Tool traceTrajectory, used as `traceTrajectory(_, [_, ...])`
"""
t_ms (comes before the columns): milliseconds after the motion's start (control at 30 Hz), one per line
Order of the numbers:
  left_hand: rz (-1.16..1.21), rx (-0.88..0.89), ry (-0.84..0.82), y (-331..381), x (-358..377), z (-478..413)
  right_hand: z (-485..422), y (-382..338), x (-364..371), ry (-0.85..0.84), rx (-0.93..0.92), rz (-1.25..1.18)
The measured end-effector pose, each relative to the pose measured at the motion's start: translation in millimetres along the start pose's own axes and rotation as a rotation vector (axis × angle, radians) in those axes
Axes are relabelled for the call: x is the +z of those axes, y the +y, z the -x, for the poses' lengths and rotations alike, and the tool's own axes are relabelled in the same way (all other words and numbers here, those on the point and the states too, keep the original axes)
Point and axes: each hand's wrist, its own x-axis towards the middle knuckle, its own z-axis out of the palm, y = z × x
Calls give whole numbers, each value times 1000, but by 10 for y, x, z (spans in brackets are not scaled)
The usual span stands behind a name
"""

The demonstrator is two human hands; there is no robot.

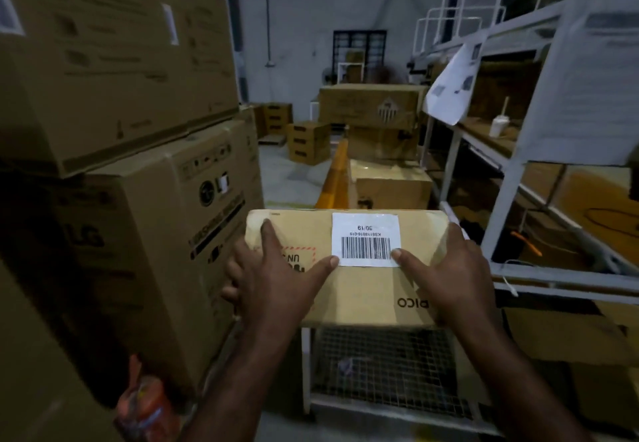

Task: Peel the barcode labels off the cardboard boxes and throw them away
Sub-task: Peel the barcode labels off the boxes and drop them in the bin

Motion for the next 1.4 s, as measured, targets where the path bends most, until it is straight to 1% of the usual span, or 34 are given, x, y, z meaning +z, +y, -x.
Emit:
traceTrajectory(167, [-13,112,-54,201,215,-741,-462,-117,266,83,80,102])
traceTrajectory(267, [-6,145,-100,334,401,-1093,-758,-141,399,123,123,148])
traceTrajectory(367, [-25,173,-121,467,640,-1462,-1093,-126,549,166,127,194])
traceTrajectory(633, [-83,209,-217,981,1408,-2360,-2241,151,1001,162,160,221])
traceTrajectory(733, [-142,174,-275,1180,1810,-2721,-2797,330,1236,125,182,245])
traceTrajectory(800, [-178,137,-320,1285,2098,-2956,-3188,476,1398,42,212,279])
traceTrajectory(867, [-253,141,-376,1380,2358,-3153,-3516,631,1550,-46,254,307])
traceTrajectory(1033, [-430,142,-493,1670,2698,-3611,-4014,884,1854,-127,241,368])
traceTrajectory(1100, [-468,230,-437,1783,2792,-3744,-4139,896,1908,-183,247,377])
traceTrajectory(1167, [-370,325,-368,1945,2906,-3864,-4215,920,1936,-218,228,399])
traceTrajectory(1200, [-290,355,-371,2029,2972,-3923,-4221,928,1941,-215,229,402])
traceTrajectory(1267, [-158,418,-439,2163,3074,-3998,-4198,933,1932,-180,226,407])
traceTrajectory(1333, [-127,522,-484,2197,3143,-4021,-4197,906,1912,-142,197,451])
traceTrajectory(1400, [-123,607,-445,2168,3173,-4016,-4263,851,1895,-108,160,471])
